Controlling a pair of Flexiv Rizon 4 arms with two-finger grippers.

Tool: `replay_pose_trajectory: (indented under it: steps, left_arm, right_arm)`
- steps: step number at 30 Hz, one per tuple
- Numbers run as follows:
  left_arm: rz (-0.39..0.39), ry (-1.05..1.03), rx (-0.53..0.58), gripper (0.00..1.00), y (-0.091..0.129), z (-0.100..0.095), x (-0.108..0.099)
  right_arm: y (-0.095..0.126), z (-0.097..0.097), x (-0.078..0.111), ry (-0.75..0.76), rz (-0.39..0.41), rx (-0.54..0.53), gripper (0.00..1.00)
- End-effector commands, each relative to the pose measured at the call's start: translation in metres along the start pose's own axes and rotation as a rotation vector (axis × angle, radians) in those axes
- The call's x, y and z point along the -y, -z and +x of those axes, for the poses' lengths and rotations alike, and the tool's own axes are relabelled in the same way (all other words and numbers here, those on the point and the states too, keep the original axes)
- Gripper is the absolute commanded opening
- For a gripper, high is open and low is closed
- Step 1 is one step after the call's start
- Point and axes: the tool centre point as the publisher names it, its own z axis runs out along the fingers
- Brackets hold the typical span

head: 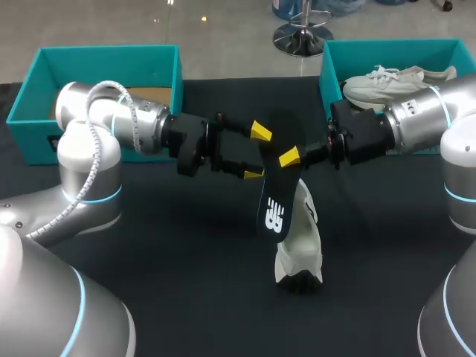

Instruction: Take the shoe out of the shoebox, open the shoe tongue, remove and reinsert the insole, then place the shoe into the shoebox

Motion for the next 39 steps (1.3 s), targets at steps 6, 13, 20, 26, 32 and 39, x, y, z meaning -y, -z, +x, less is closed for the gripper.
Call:
replay_pose_trajectory:
  steps: [6,13,20,26,32,39]
  left_arm:
    - [-0.024,-0.014,0.048,0.45,-0.009,0.008,-0.003]
    - [-0.022,-0.016,0.064,0.35,-0.016,0.007,-0.001]
    - [-0.017,-0.029,0.067,0.39,-0.023,0.006,-0.001]
    - [-0.03,-0.021,0.071,0.12,-0.024,0.006,-0.003]
    - [-0.035,-0.021,0.067,0.11,-0.022,0.003,0.002]
    - [-0.027,-0.028,0.058,0.09,-0.023,-0.001,0.011]
  right_arm:
    - [-0.001,0.0,0.0,-0.001,0.0,0.003,0.0]
    - [-0.001,0.0,0.0,-0.001,0.0,0.003,0.0]
    - [-0.001,0.0,0.0,-0.001,0.0,0.003,0.0]
    - [-0.001,0.0,0.0,-0.001,0.0,0.003,0.0]
    - [-0.001,0.0,0.0,-0.001,0.0,0.003,0.0]
    - [-0.001,0.0,0.0,-0.001,0.0,0.003,0.0]
